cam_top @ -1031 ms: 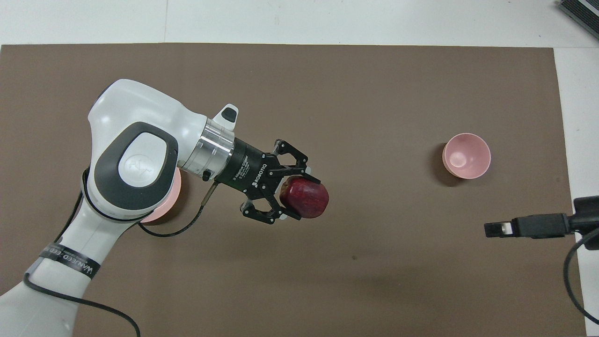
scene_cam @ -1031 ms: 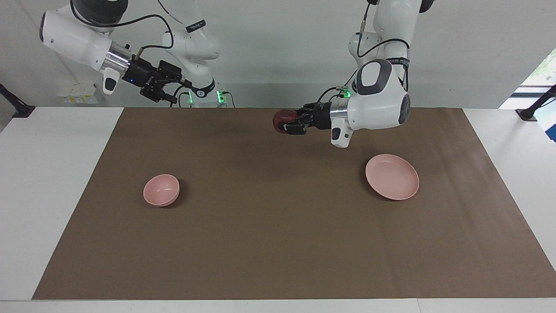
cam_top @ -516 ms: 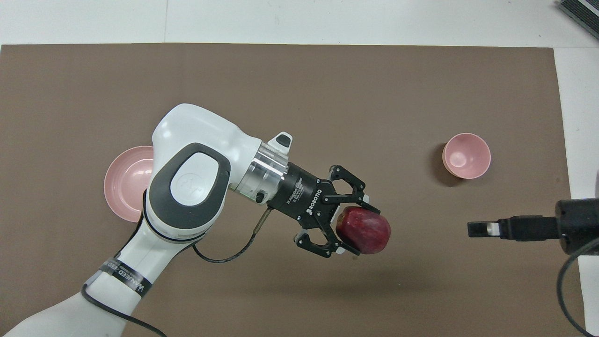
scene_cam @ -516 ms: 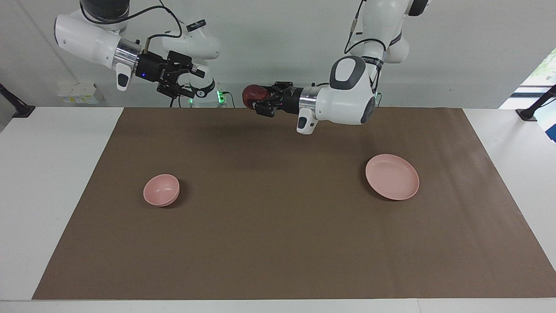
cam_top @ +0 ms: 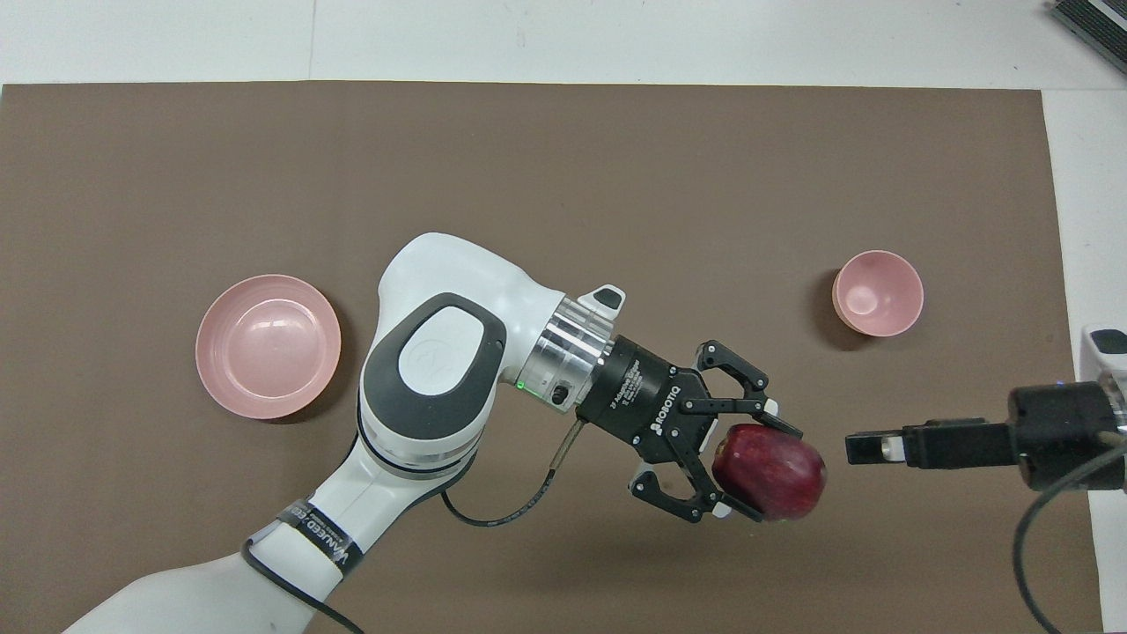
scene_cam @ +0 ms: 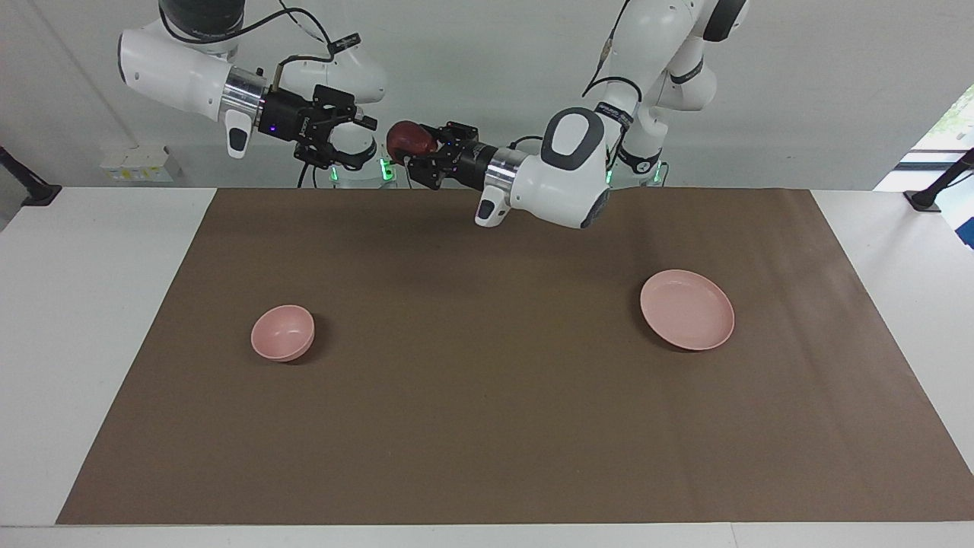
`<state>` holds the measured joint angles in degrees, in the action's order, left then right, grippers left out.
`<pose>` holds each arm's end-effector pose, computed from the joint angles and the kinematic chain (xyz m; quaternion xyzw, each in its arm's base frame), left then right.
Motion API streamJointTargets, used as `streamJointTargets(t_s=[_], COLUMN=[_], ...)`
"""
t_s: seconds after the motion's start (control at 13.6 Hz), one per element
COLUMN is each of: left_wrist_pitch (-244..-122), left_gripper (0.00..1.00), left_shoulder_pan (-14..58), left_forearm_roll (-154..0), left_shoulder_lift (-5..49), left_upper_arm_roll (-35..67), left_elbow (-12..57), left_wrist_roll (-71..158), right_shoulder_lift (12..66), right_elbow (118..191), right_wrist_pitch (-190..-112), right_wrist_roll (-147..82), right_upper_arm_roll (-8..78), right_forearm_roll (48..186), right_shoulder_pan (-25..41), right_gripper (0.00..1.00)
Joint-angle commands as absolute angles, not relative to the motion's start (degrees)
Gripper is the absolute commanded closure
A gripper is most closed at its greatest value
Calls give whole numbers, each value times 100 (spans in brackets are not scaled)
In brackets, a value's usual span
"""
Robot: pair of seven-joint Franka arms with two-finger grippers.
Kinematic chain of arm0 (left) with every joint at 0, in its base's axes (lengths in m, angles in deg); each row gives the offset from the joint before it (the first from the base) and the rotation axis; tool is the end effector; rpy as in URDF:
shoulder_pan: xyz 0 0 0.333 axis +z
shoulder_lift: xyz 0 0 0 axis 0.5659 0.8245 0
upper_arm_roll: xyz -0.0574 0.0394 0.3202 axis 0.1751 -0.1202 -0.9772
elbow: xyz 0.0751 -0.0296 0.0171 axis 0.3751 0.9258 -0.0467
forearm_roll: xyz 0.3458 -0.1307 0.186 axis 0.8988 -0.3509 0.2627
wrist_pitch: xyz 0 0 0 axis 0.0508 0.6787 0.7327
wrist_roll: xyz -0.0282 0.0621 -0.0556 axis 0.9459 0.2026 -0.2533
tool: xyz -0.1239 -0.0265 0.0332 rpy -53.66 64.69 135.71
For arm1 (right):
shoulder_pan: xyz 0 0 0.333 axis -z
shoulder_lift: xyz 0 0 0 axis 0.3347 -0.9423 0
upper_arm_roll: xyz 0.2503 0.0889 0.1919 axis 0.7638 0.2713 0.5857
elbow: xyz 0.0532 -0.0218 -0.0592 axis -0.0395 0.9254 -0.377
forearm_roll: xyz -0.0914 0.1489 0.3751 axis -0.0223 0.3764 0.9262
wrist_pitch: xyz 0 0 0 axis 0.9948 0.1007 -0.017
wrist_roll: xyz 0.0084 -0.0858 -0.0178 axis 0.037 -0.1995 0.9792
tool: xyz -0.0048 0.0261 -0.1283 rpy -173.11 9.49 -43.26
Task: Move apple from plate to bowl
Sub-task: 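Grasp the apple with the right gripper while the left gripper holds it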
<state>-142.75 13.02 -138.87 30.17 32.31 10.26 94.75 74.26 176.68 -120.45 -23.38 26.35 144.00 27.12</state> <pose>0.4487 -0.5108 0.4957 0.6258 0.3349 -0.6231 0.3287 0.4478 0.0445 0.5497 -0.8645 -0.0122 0.0316 0.5015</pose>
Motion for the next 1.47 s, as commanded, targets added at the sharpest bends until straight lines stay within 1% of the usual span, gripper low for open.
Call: streamJointTargets(t_s=[0.0,0.15,0.59,1.03,1.1,1.18,1.33,1.4], left_wrist_pitch=[-14448,-14668,-15187,-15407,-15424,-15424,-15424,-15424], left_gripper=[100,100,100,100,100,100,100,100], left_shoulder_pan=[1293,1285,1118,1030,1021,1021,1021,1021], left_forearm_roll=[-14173,-14191,-14192,-14183,-14183,-14183,-14165,-14165], left_shoulder_lift=[3195,3282,3380,3415,3415,3415,3415,3415], left_upper_arm_roll=[3387,3588,3748,3818,3818,3818,3818,3818], left_elbow=[750,680,486,398,398,398,398,398], left_wrist_roll=[9265,9123,8885,8859,8859,8859,8859,8859], right_shoulder_lift=[7682,7700,7717,7744,7744,7735,7735,7735], right_elbow=[17945,17962,17962,17962,17962,17954,17954,17945], right_wrist_pitch=[-12204,-12108,-11563,-11404,-11395,-11387,-11386,-11395], right_wrist_roll=[-2456,-2527,-2765,-2888,-2888,-2879,-3001,-3176], right_upper_arm_roll=[2658,2658,2623,2623,2623,2623,2631,2632], right_forearm_roll=[14534,14525,14560,14481,14472,14472,14446,14429], right_shoulder_pan=[2685,2693,2878,2887,2896,2904,2896,2896], right_gripper=[0,0,0,0,10,33,95,100])
